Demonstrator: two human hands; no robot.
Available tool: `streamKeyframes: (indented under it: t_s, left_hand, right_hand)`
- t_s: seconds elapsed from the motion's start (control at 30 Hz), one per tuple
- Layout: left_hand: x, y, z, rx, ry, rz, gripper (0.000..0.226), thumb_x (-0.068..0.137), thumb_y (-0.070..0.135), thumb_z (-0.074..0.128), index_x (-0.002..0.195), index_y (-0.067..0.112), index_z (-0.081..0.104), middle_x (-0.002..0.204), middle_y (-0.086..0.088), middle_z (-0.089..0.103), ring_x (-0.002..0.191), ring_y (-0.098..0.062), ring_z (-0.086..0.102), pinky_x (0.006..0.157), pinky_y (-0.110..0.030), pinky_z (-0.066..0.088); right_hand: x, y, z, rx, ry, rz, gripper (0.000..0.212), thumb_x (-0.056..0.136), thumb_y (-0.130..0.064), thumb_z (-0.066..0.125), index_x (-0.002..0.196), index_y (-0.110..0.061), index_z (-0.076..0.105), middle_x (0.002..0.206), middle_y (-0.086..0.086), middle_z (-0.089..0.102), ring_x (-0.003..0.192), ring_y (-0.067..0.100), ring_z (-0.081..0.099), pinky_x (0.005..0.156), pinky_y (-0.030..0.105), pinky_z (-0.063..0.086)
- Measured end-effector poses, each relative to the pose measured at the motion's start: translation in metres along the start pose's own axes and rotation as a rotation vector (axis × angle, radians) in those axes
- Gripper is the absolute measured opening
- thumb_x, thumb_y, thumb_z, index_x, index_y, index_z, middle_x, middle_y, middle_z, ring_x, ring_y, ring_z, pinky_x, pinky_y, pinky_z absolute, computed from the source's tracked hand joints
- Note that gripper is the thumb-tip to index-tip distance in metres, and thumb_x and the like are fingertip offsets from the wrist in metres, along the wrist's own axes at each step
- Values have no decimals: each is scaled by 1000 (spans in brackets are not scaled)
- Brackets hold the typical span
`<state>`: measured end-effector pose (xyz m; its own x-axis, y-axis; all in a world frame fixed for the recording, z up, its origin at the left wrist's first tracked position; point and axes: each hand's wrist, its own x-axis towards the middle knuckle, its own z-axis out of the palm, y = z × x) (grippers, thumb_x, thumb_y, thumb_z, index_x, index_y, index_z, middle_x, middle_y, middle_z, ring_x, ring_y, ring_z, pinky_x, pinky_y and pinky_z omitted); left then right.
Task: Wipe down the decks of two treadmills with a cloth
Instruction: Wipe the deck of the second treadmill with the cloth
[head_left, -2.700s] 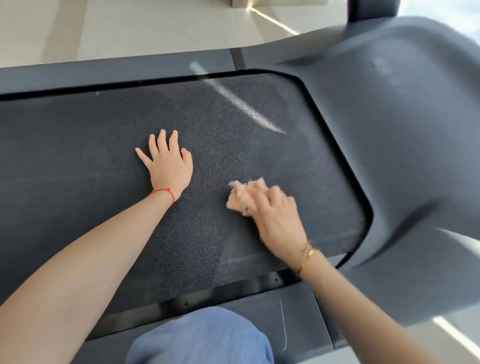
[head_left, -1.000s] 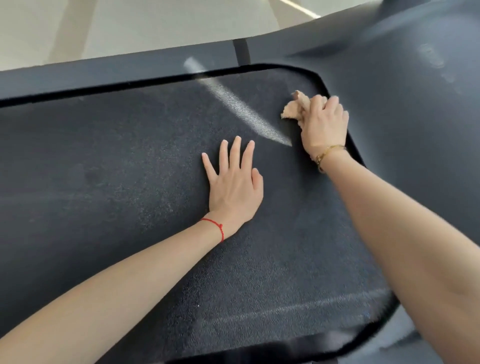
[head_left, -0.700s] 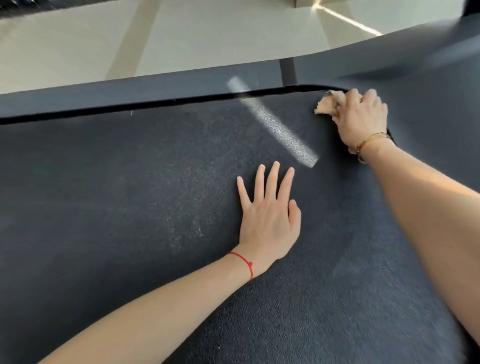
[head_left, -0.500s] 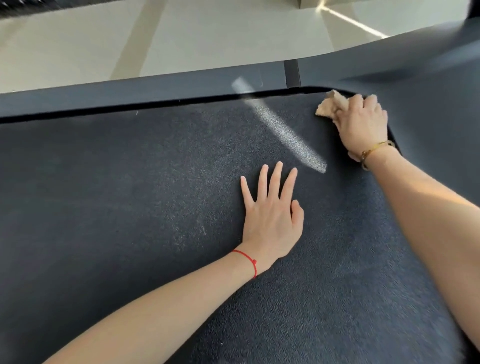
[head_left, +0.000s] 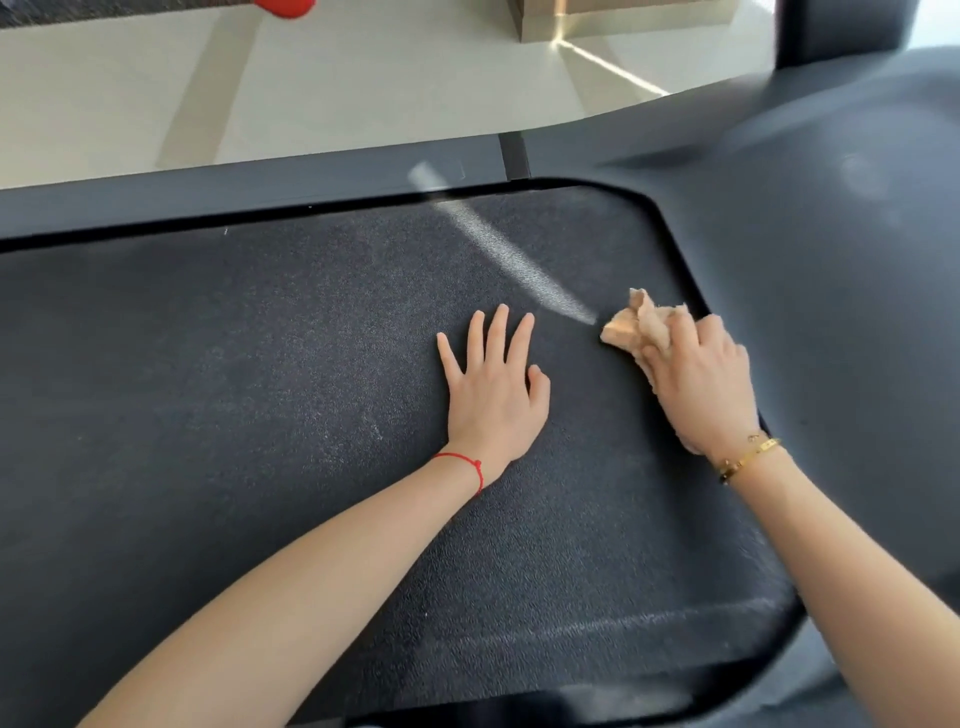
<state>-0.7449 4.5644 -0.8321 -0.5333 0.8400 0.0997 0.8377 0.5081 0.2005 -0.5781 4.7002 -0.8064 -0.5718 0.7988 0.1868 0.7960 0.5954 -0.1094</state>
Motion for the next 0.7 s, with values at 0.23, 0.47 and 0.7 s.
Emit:
streamKeyframes:
  t_s: [0.23, 0.47, 0.7]
  left_hand:
    - [-2, -1, -3, -43, 7, 5, 57, 98, 36, 32, 154, 27, 27, 163, -1, 22, 151, -24, 13, 118, -63, 6]
    - [-19, -18, -8, -85, -4, 95, 54, 102, 36, 33, 154, 23, 28, 163, -4, 22, 151, -23, 15, 121, -53, 9]
    - [-75, -56, -18, -61, 4, 135, 56, 101, 36, 35, 154, 23, 28, 163, -4, 23, 151, -24, 16, 121, -52, 12]
  right_hand:
    - [-111, -21, -13, 223, 27, -75, 41, 94, -36, 60, 128, -15, 55, 95, 6, 50, 81, 31, 53, 69, 42, 43]
    - [-125, -20, -23, 67, 18, 201, 41, 98, -34, 52, 128, -7, 52, 101, 14, 52, 88, 34, 52, 72, 42, 40]
    - [-194, -80, -18, 191, -39, -146, 27, 92, -28, 59, 117, -17, 56, 93, 6, 48, 77, 30, 51, 65, 41, 45]
